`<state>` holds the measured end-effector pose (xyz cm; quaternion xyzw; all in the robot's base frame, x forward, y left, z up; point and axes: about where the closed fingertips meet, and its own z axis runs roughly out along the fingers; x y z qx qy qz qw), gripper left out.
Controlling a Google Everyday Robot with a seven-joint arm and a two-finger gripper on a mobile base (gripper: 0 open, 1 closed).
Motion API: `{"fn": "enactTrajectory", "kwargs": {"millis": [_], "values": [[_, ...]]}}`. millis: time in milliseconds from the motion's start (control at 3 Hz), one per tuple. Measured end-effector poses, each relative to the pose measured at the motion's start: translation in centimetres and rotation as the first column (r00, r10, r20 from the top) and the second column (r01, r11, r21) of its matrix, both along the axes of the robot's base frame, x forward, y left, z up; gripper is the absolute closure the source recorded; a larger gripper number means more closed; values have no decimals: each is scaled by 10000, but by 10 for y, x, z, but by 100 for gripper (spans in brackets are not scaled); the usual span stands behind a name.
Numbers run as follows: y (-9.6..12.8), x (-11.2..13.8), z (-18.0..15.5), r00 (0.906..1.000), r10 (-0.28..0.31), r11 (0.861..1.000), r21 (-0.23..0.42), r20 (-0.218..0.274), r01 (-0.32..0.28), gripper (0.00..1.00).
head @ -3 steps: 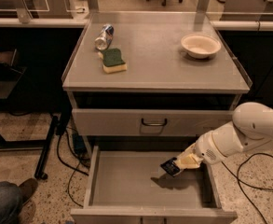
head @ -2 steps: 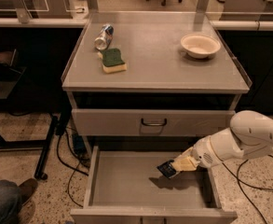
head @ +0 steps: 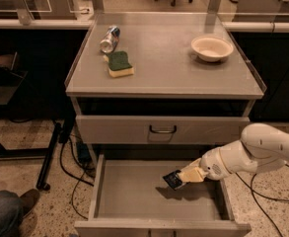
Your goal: Place rxbar blueberry into middle drawer
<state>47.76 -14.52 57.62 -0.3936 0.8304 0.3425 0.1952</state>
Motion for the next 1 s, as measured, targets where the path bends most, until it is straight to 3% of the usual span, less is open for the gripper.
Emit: {"fn": "enactTrajectory", "kwargs": {"millis": [333,667,1000], "values": [[6,9,-26,9986,-410,9957,822,-340,437,100],[12,8,-56,9932,-537,9871,1449,-1030,684,100],[12,8,-56,9932,-537,9871,1449,-1030,684,100]]}}
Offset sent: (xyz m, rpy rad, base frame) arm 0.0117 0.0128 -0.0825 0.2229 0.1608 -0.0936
